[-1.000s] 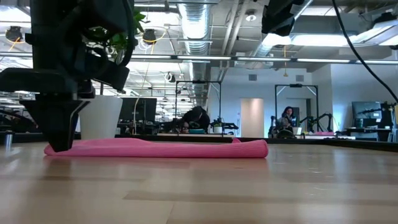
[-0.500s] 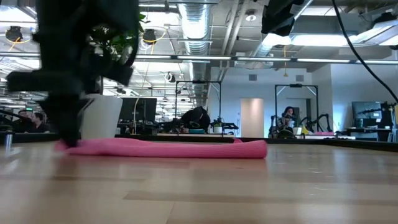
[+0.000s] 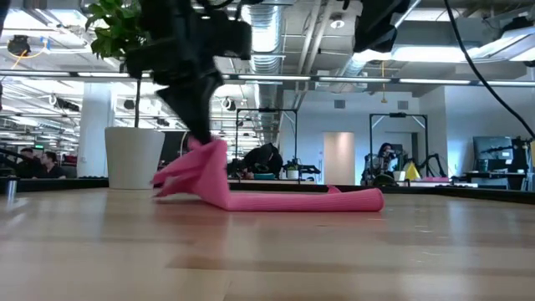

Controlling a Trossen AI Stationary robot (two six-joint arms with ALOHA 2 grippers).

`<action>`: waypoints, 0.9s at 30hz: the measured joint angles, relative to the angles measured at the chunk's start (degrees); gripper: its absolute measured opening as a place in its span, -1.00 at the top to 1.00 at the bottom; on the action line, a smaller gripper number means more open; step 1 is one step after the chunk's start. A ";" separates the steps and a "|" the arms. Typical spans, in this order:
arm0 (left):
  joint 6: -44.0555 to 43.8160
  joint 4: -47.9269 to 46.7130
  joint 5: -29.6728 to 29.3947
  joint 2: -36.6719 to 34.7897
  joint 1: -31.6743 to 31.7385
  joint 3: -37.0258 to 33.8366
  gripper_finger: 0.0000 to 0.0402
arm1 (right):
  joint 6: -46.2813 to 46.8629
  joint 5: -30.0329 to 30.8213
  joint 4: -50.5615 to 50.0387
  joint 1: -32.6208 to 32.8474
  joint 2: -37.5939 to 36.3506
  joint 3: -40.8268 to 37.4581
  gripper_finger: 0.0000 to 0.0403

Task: Fold microfiber towels
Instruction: Fold the pink cloth

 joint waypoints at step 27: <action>28.07 23.14 2.02 12.09 5.93 10.48 1.00 | -2.56 0.95 -3.14 -4.31 -7.89 0.02 0.06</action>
